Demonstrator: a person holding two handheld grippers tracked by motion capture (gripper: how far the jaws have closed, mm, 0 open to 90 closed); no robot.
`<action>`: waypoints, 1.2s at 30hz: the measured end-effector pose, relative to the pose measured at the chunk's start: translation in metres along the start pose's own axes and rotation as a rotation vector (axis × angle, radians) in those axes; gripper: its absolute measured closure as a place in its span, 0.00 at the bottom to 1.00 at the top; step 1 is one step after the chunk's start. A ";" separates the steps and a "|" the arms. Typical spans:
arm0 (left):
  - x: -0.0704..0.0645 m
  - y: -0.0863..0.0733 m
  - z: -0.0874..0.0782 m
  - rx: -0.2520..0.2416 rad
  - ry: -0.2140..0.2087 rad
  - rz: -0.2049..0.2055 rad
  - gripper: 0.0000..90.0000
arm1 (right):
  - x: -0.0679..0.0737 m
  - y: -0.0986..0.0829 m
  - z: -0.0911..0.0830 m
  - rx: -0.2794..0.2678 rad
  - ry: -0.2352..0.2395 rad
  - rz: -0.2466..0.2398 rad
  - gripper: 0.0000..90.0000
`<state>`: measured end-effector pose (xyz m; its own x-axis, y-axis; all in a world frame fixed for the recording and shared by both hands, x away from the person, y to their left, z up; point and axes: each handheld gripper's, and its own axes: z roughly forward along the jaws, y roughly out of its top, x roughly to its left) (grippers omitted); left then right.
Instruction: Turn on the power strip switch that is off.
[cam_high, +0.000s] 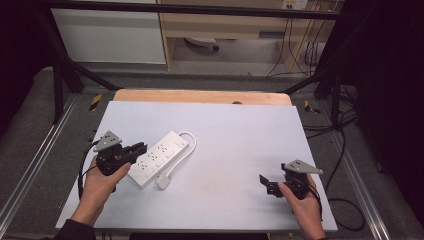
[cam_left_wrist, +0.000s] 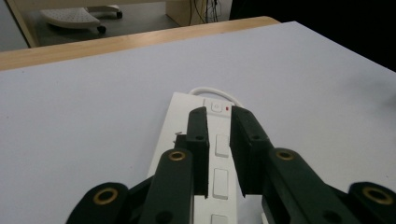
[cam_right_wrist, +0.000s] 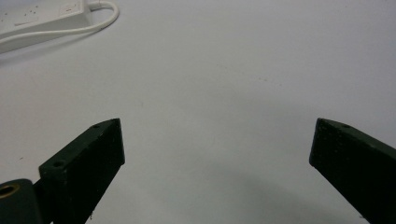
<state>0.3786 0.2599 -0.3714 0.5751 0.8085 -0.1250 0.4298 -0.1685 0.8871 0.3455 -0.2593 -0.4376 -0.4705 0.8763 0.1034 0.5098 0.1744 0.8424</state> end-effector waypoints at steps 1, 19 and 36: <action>0.001 -0.001 0.002 0.005 0.001 -0.002 0.86 | 0.000 0.000 0.000 0.000 0.001 0.001 0.04; -0.002 -0.015 0.025 0.088 0.001 0.019 0.89 | 0.000 0.000 0.000 -0.005 0.000 0.000 0.04; -0.004 -0.027 0.036 0.132 -0.003 0.027 0.94 | 0.000 0.000 0.000 -0.004 0.001 -0.004 0.04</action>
<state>0.3898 0.2412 -0.4108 0.5894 0.8012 -0.1037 0.5021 -0.2627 0.8240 0.3454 -0.2593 -0.4371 -0.4734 0.8751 0.1009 0.5050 0.1757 0.8451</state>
